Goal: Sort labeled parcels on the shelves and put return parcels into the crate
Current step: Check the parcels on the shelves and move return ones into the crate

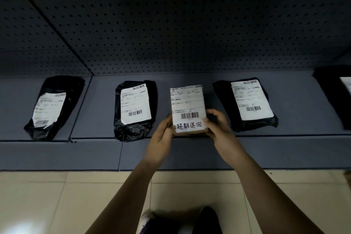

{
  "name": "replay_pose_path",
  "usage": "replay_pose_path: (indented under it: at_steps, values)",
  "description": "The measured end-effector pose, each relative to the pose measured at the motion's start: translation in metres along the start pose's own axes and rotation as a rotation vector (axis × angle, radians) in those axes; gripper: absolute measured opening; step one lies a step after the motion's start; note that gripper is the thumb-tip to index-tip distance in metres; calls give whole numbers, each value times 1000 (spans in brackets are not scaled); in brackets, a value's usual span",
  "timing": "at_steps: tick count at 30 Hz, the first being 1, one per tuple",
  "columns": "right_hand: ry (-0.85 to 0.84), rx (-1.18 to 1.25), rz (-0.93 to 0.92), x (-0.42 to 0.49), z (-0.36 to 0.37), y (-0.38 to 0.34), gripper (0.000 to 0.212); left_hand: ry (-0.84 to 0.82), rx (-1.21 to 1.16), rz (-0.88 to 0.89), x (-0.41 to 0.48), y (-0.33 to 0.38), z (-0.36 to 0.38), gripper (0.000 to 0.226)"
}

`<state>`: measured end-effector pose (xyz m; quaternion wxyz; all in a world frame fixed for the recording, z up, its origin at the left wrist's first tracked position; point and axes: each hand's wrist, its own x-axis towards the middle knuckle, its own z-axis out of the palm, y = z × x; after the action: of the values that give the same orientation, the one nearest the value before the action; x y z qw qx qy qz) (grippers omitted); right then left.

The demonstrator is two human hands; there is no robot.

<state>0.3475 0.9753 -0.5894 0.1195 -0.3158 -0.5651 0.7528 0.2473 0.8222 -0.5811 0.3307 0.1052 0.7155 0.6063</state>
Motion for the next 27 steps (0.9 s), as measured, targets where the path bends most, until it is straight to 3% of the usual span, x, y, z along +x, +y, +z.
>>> replay_pose_path:
  at_steps: [3,7,12,16,19,27]
  values:
    - [3,44,-18,-27,-2,-13,45,-43,35,32,-19,14,-3,33]
    - [84,143,-53,-78,1,-44,58,-175,122,112,-48,44,-8,32]
    - [323,151,-185,-157,15,-83,48,-368,274,352,-93,110,-15,23]
    - [505,166,-332,-221,29,-117,47,-410,509,685,-122,161,-24,38]
    - [620,186,-438,-268,39,-148,47,-401,626,933,-143,201,-27,34]
    - [800,119,-680,-375,45,-243,47,-281,683,1491,-211,309,-1,38]
